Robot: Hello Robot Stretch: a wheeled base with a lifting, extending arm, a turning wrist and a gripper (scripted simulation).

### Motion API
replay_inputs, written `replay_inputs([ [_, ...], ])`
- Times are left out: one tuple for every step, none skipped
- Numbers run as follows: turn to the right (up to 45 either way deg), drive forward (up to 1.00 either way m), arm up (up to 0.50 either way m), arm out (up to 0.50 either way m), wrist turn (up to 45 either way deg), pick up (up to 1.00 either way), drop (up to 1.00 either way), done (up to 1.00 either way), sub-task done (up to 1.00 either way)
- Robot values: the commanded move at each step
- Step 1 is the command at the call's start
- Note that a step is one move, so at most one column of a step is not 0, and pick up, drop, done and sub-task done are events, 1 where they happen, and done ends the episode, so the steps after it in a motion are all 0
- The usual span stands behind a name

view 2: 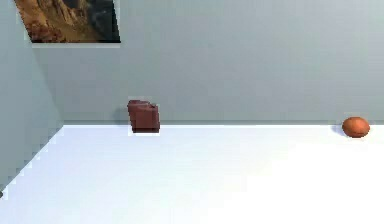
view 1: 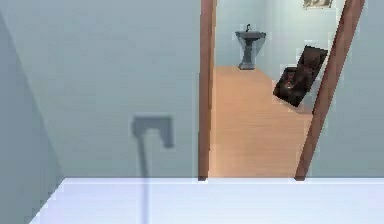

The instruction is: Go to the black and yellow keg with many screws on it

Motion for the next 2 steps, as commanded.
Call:
replay_inputs([
  [21.0,0.0,0.0,0.0,0.0,0.0,0.0,0.0,0.0],
  [0.0,1.0,0.0,0.0,0.0,0.0,0.0,0.0,0.0],
])
